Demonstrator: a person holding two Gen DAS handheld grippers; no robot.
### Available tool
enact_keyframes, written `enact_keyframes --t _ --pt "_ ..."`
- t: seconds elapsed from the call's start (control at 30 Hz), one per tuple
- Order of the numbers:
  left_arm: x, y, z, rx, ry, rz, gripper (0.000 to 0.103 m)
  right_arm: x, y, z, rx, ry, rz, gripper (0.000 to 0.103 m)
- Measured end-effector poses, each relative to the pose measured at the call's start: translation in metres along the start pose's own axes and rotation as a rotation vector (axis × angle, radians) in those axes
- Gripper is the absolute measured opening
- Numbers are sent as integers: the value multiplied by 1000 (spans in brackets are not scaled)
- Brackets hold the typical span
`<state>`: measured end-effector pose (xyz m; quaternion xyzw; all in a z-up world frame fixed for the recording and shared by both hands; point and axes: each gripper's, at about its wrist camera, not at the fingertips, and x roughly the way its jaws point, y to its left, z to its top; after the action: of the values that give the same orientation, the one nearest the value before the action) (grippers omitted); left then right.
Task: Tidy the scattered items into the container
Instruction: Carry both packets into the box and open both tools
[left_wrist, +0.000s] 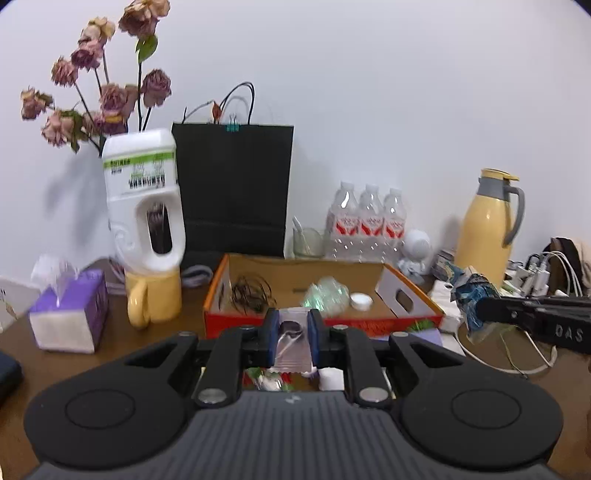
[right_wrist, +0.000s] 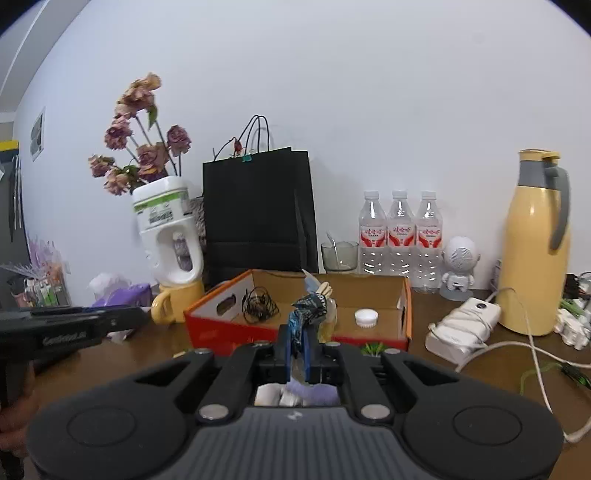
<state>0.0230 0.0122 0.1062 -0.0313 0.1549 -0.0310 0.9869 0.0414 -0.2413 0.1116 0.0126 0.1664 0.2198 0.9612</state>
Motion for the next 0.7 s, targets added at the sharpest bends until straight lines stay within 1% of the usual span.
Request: enact_keyframes --t 0.1,0.17,0.23,0.3,0.37,0.4,0.43,0.47,0.57,0.63,0.7 --pt "19 4 12 -7 10 -13 17 20 -11 18 -4 -5 2 6" --pt "40 7 25 -13 36 -39 17 33 -20 28 -4 -11 -4 6" --pt "62 7 40 -17 66 -69 17 49 -34 41 28 7 2 6" --pt "84 5 56 -15 70 -97 17 64 -47 57 33 24 -6 6" --pt "108 1 71 -35 95 -140 17 81 -60 72 27 56 -20 6" --pt "122 -2 78 -49 111 -157 17 90 -69 80 44 71 -21 6" --pt "136 -5 83 -58 135 -173 17 99 -76 85 54 95 -10 6" --pt "152 -9 88 -74 160 -185 17 112 -84 90 72 138 6 6" --pt "209 -21 92 -117 305 -213 17 157 -101 97 132 284 48 6" --pt "249 -29 87 -145 422 -204 17 190 -108 96 164 387 43 6" --pt "281 -35 76 -175 537 -198 17 220 -114 90 194 470 27 6"
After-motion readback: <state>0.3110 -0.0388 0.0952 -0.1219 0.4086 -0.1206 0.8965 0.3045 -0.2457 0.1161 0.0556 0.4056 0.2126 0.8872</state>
